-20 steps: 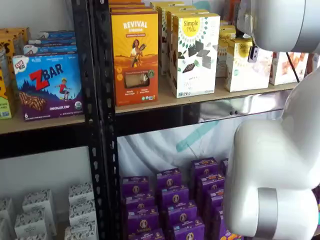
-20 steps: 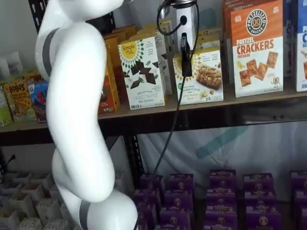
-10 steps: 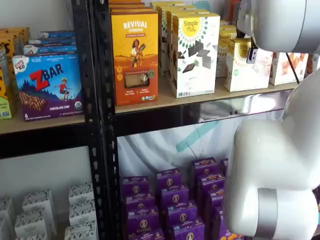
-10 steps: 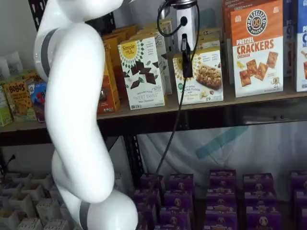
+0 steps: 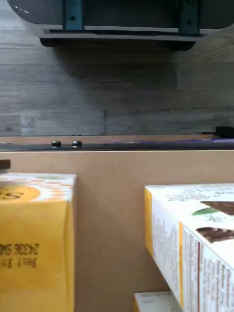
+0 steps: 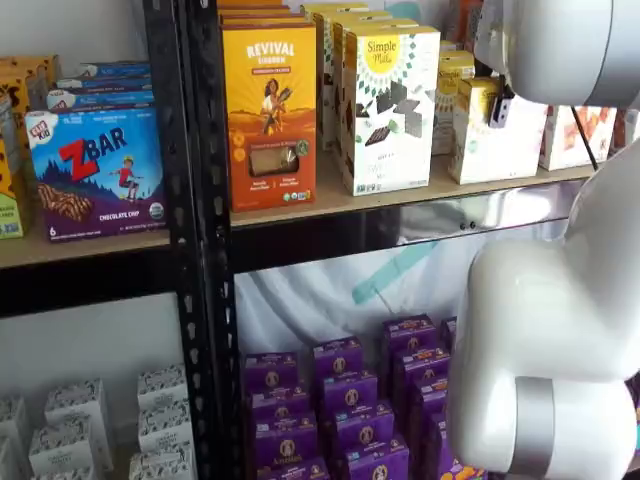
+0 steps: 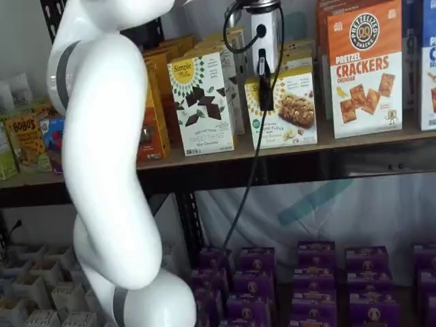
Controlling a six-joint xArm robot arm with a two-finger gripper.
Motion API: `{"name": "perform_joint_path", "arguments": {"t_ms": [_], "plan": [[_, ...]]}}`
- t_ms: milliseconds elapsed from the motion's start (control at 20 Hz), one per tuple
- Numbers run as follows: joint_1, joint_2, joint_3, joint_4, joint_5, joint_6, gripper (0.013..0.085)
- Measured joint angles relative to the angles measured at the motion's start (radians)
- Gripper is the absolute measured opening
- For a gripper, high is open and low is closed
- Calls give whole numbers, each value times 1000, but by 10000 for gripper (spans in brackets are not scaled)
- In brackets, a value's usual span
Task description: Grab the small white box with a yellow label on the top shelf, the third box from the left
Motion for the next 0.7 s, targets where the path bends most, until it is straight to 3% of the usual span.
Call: {"name": "perform_joint_path", "arguments": {"t_ms": [300, 500, 700], "plan": [[-2, -5, 9, 0, -12, -2, 450], [-3, -5, 8, 4, -9, -3, 370], [-2, -3, 4, 0, -1, -2, 370]]}}
